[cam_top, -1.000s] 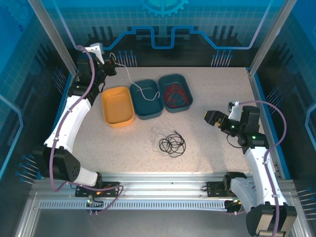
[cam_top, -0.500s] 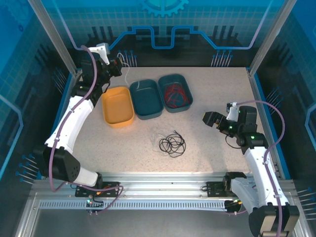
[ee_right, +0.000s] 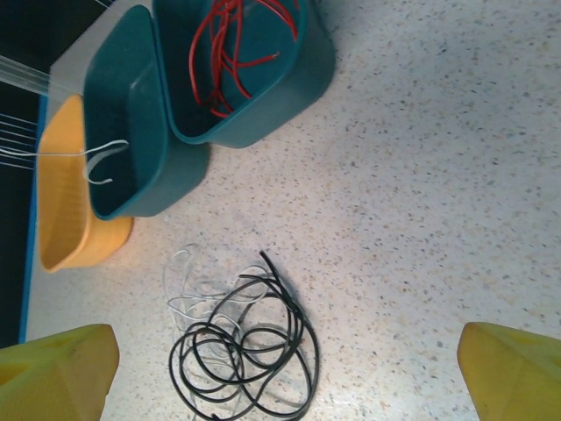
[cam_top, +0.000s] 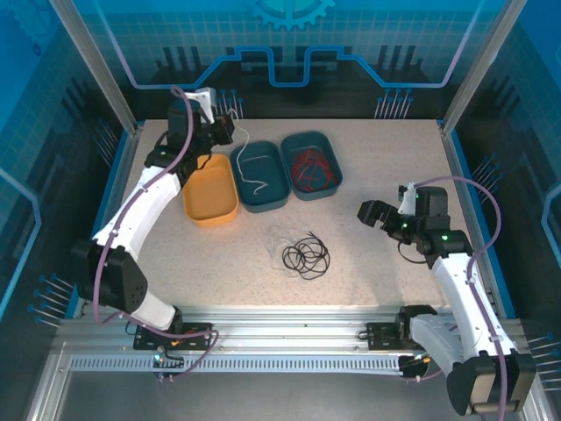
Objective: Untangle the cables
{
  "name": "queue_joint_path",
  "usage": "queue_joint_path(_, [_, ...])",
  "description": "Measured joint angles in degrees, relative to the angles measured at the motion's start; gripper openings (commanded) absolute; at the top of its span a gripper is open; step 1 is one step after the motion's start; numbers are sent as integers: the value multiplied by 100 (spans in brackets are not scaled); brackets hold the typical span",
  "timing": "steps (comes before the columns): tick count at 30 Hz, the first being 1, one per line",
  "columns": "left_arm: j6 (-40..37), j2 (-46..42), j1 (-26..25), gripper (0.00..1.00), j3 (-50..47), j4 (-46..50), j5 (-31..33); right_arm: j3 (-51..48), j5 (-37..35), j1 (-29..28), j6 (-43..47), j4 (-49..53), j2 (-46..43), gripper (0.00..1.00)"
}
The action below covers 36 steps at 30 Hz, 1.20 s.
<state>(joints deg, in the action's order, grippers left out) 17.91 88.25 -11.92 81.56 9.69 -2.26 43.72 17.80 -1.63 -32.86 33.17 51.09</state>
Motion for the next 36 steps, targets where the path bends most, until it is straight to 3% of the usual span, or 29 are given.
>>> queue_joint_path(17, [17,1683,-321,1,98,522,-52,728,-1508,-863,142,761,470,100])
queue_joint_path(25, [-39,2197,-520,52,557,968,-57,763,-1939,-1038,142,942,632,100])
queue_joint_path(36, [-240,2162,-573,78,839,1263,157,820,-2199,-1152,138,981,586,99])
